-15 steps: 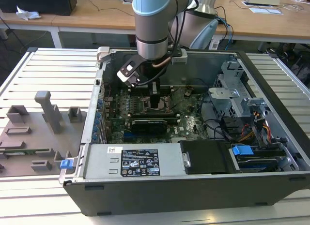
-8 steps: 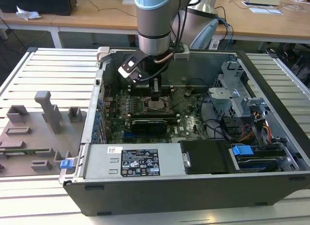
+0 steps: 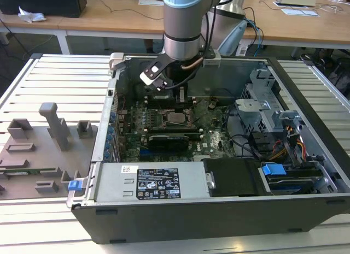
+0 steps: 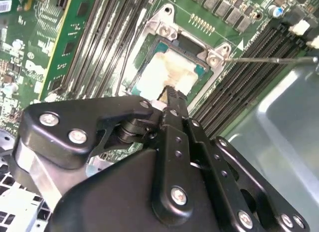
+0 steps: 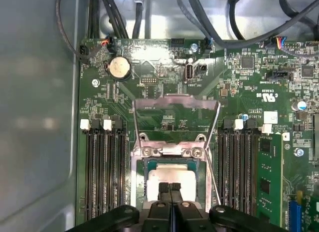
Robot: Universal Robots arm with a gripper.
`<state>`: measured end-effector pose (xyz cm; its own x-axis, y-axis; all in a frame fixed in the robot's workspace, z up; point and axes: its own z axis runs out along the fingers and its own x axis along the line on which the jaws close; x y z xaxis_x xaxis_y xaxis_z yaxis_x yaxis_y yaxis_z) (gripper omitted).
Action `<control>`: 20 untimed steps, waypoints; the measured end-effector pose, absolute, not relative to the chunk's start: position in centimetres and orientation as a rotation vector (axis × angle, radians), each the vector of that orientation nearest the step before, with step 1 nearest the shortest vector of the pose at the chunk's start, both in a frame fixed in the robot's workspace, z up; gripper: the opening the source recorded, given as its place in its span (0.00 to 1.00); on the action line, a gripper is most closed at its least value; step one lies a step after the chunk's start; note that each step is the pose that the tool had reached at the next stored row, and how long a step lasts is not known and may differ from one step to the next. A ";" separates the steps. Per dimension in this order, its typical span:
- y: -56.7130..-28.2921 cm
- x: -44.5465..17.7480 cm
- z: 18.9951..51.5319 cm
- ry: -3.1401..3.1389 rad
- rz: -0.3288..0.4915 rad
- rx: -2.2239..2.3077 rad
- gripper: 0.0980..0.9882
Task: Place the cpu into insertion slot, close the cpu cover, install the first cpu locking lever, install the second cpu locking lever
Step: 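Place the cpu into insertion slot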
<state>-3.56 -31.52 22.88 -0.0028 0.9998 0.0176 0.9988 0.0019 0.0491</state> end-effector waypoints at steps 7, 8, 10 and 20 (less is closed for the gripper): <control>-31.5 -3.3 26.7 2.210 0.069 2.205 0.01; -31.5 -3.3 27.1 2.210 0.069 2.205 0.01; -31.5 -3.3 27.9 2.210 0.069 2.205 0.01; -31.5 -3.3 30.7 2.210 0.069 2.205 0.01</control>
<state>-3.29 -31.52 30.67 -0.0027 0.9998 0.0177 0.9990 0.0019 0.0449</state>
